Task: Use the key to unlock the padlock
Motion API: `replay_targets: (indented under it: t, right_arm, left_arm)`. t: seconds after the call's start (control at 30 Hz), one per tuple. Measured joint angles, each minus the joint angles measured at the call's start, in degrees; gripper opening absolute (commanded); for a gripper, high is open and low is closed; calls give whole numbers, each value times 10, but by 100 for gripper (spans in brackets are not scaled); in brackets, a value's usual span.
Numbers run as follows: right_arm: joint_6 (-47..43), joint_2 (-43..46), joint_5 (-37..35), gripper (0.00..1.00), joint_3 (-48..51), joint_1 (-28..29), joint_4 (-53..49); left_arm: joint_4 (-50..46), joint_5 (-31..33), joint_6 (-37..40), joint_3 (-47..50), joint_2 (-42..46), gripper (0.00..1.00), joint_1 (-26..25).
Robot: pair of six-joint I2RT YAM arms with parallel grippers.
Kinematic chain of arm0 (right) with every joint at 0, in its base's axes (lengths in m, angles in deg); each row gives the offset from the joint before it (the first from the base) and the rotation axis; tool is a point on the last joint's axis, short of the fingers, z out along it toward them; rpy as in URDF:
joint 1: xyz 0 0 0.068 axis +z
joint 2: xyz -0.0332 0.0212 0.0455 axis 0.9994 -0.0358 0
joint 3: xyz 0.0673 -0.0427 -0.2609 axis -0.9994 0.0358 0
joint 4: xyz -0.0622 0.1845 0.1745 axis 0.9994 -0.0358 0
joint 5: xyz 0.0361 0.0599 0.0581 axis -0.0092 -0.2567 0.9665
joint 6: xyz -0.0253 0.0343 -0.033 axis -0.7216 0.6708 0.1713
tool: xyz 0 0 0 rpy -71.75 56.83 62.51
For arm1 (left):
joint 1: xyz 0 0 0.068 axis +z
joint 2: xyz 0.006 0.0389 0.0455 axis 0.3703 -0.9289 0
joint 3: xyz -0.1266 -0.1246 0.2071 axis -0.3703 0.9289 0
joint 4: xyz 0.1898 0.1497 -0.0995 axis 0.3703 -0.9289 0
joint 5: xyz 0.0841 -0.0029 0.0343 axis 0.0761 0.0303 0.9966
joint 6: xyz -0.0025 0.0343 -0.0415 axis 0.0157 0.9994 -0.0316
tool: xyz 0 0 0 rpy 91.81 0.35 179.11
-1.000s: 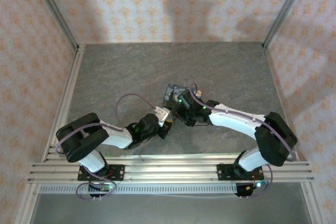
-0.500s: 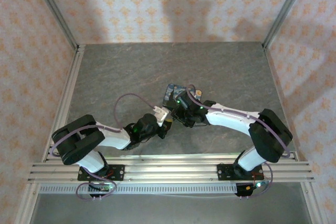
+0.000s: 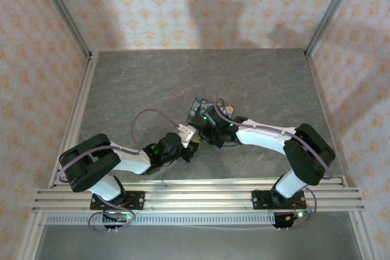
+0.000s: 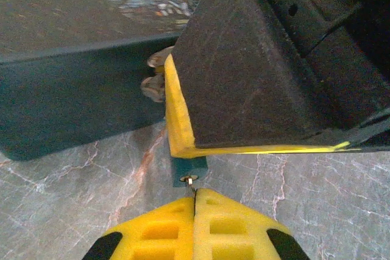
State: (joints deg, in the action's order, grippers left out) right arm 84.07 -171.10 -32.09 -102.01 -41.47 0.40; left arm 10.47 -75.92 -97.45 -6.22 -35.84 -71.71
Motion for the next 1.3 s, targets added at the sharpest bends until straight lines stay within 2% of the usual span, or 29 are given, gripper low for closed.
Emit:
replay_targets:
  t: [0.3,0.33,0.47,0.57,0.87,1.3]
  right_arm:
    - [-13,0,-6,0,-3,2,-9]
    - [-16,0,-7,0,-3,3,-9]
    - [-30,1,-13,0,-3,3,-19]
    - [-49,7,-15,0,-3,-2,-32]
    - [-139,68,-32,0,-3,-90,-125]
    - [-220,90,-62,0,10,-171,-170]
  left_arm:
    - [-1,-3,0,0,0,0,0]
    - [-1,-4,0,0,0,3,0]
    - [-2,-4,-2,0,5,30,0]
    - [-9,-2,-1,0,25,37,0]
    - [-64,19,-2,1,110,37,0]
    - [-108,38,-10,5,118,37,0]
